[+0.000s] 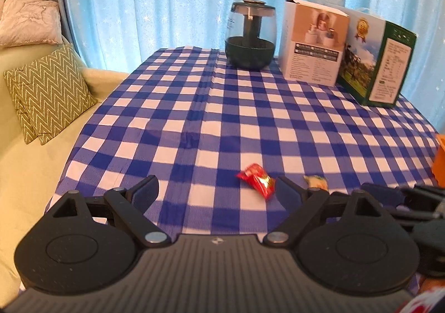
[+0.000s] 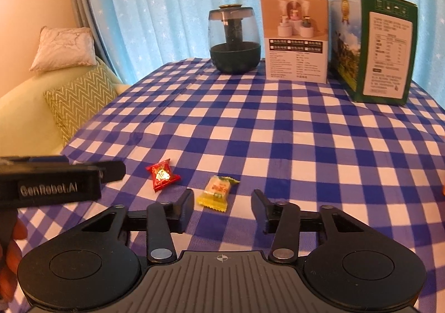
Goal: Organize snacks
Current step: 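Close the right tool on the yellow candy while the left tool closes on the red candy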
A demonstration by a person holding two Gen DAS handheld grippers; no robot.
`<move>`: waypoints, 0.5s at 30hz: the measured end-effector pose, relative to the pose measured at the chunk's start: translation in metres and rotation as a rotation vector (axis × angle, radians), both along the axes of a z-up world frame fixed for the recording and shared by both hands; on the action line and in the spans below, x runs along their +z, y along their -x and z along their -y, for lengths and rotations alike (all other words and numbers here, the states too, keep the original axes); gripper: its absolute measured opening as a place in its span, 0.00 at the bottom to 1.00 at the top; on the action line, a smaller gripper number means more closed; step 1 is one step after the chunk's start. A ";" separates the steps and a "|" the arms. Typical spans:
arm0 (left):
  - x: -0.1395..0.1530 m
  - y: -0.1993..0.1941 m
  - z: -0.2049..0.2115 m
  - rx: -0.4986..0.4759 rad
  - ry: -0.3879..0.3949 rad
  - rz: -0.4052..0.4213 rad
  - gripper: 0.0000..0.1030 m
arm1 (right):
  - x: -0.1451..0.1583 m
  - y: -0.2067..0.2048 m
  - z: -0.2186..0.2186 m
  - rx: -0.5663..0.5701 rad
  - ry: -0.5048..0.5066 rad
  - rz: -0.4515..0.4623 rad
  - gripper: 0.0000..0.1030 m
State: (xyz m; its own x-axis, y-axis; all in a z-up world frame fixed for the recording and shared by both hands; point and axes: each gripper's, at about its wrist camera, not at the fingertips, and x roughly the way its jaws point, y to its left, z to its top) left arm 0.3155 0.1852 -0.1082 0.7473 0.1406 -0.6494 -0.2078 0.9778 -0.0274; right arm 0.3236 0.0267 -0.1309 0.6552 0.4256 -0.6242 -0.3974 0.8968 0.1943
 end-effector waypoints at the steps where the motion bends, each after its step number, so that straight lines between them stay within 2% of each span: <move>1: 0.000 -0.002 -0.003 0.004 0.005 0.002 0.86 | -0.002 -0.002 -0.003 0.001 0.003 0.002 0.42; 8: -0.004 -0.007 -0.008 0.011 0.026 -0.014 0.86 | -0.013 -0.019 -0.020 -0.009 0.029 -0.005 0.39; 15: -0.006 -0.008 -0.010 0.015 0.057 -0.020 0.86 | -0.019 -0.026 -0.033 0.001 0.094 0.020 0.31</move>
State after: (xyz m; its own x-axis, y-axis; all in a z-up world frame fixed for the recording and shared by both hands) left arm 0.3239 0.1954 -0.1139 0.7321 0.1142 -0.6715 -0.2233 0.9716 -0.0781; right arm 0.3496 0.0597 -0.1496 0.6676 0.3667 -0.6480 -0.4016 0.9102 0.1013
